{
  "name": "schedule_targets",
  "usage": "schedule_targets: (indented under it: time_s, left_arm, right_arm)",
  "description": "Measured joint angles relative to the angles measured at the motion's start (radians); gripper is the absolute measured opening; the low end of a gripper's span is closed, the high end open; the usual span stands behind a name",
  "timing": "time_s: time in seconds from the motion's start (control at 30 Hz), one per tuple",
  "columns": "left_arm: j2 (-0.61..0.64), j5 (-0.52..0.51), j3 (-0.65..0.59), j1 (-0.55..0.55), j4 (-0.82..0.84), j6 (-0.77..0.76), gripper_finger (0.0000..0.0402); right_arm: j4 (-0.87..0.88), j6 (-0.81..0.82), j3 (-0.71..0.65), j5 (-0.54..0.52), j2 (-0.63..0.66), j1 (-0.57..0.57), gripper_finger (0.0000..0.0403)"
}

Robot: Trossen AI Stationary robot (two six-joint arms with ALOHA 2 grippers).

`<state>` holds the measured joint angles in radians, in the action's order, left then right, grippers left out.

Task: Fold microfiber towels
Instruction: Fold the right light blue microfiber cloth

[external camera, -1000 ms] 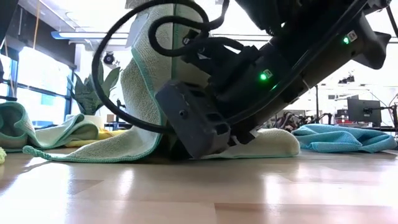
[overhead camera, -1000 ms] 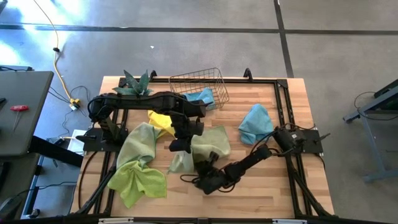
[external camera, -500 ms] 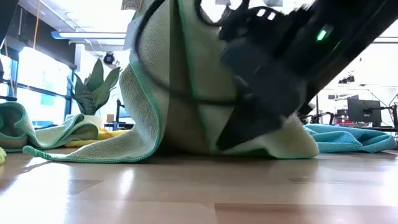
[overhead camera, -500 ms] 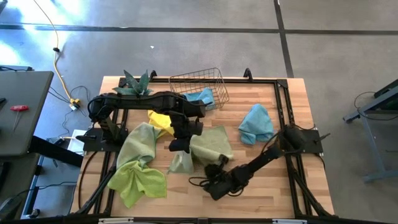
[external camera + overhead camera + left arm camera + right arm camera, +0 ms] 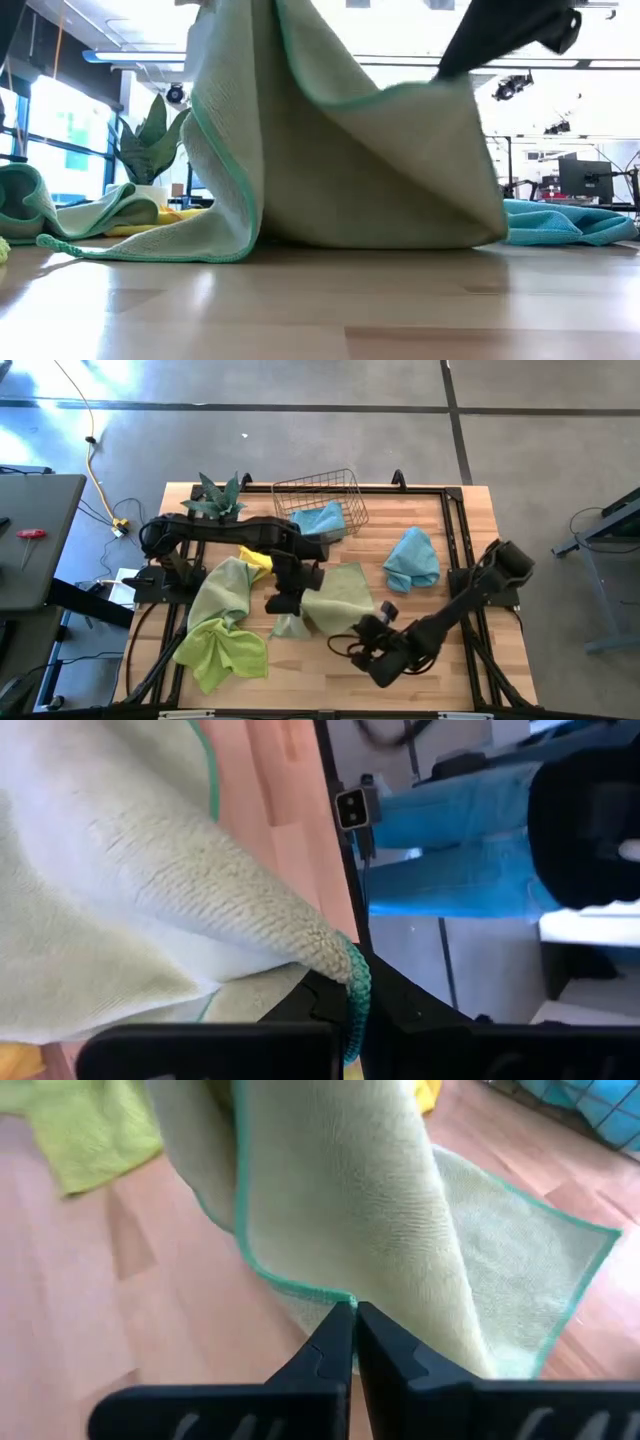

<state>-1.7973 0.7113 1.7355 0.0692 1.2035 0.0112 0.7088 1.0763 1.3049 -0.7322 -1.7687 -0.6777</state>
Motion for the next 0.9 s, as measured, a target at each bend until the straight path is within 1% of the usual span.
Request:
schedule_targets:
  time_s: [0.07,0.23,0.3,0.4,0.57,0.77,0.9]
  left_arm:
    - [0.0,-0.035,0.0,-0.022,0.001,0.0,0.0]
    - [0.0,-0.185,0.0,-0.073,0.002,-0.004,0.0]
    - [0.0,-0.228,0.011,-0.085,0.015,-0.008,0.0]
    - [0.0,-0.25,0.06,-0.09,0.059,-0.01,0.0]
    - [0.0,-0.305,0.131,-0.09,0.135,-0.064,0.0]
    - [0.001,-0.383,0.174,-0.09,0.22,-0.175,0.0]
    - [0.001,-0.471,0.18,-0.09,0.284,-0.227,0.0]
  right_arm:
    - [0.029,0.0,0.0,0.0,0.032,-0.001,0.0]
    - [0.113,-0.002,0.001,-0.009,0.113,0.003,0.0]
    - [0.149,-0.004,0.001,-0.01,0.148,0.004,0.0]
    - [0.19,-0.023,0.001,-0.029,0.205,0.006,0.0]
    - [0.22,-0.092,0.001,-0.075,0.302,0.014,0.0]
    - [0.223,-0.218,0.001,-0.092,0.381,0.051,0.0]
    - [0.223,-0.301,0.001,-0.108,0.432,0.078,0.0]
